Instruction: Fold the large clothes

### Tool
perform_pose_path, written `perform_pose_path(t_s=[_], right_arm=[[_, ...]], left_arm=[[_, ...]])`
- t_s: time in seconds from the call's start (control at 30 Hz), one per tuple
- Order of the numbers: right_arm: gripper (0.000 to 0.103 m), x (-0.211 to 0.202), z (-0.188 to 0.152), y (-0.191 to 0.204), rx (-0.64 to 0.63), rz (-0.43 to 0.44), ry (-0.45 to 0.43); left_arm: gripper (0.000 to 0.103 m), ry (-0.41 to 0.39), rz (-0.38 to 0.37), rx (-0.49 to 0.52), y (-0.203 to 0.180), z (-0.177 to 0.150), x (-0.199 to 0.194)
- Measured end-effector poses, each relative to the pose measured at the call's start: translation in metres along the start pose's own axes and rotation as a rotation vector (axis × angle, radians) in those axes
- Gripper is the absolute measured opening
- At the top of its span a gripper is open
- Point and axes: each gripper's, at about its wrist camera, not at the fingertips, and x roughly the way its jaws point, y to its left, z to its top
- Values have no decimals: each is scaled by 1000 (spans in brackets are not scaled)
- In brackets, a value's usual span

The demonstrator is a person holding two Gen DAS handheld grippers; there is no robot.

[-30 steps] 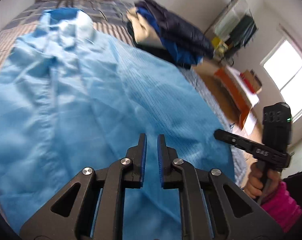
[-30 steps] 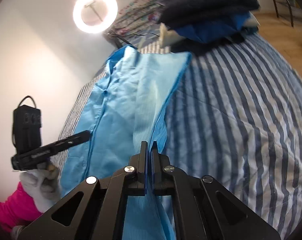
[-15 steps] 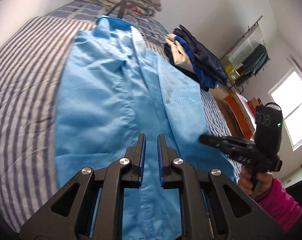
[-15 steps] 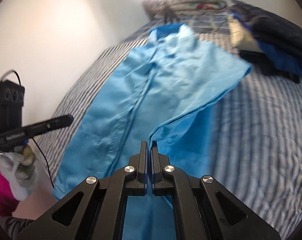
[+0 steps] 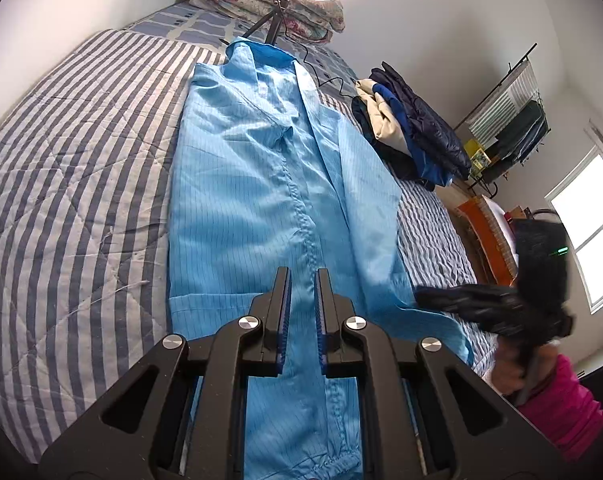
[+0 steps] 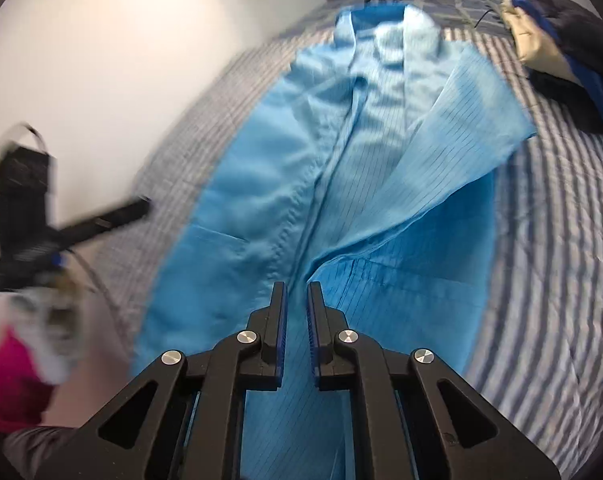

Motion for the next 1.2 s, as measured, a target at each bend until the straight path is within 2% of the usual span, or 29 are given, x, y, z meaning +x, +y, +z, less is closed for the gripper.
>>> perform_pose_path(t_s=[0.03, 0.1, 0.13, 0.27, 0.33, 0.43, 0.7, 0.8, 0.9, 1.0, 1.03, 1.13, 1.2], right_arm=[[10, -18, -4, -4, 5, 15, -22], [21, -50, -15, -13, 12, -1, -66], [29, -64, -22, -19, 23, -6, -87], [31, -95, -55, -62, 102, -69, -121], [31, -99, -71, -85, 174, -92, -124], [31, -95, -101, -120, 270, -48, -108], [36, -61, -144, -151, 399, 90, -70], [38, -50, -148, -146, 421, 196, -71], [38, -41, -144, -117, 341, 265, -40], [25, -35, -138, -88, 263, 262, -21], [13, -33, -136, -81, 250, 282, -14], [11, -30, -130, -48, 156, 330, 19], [15, -23, -129, -25, 102, 376, 72]], left_arm=[[8, 0, -1, 1, 0, -1, -1], [8, 1, 0, 6, -2, -5, -3], [8, 4, 1, 11, -2, -7, -4], [8, 24, 6, 17, -6, -14, -1], [8, 31, 8, 21, -9, -17, 1], [8, 38, 6, 19, -12, -18, 3], [8, 48, 16, 30, -19, -18, 5], [8, 53, 19, 33, -20, -19, 6], [8, 54, 16, 34, -20, -20, 6], [8, 53, 9, 34, -21, -21, 6], [8, 52, 7, 36, -21, -21, 6], [8, 53, 3, 40, -22, -22, 5], [8, 55, 1, 42, -21, -22, 5]])
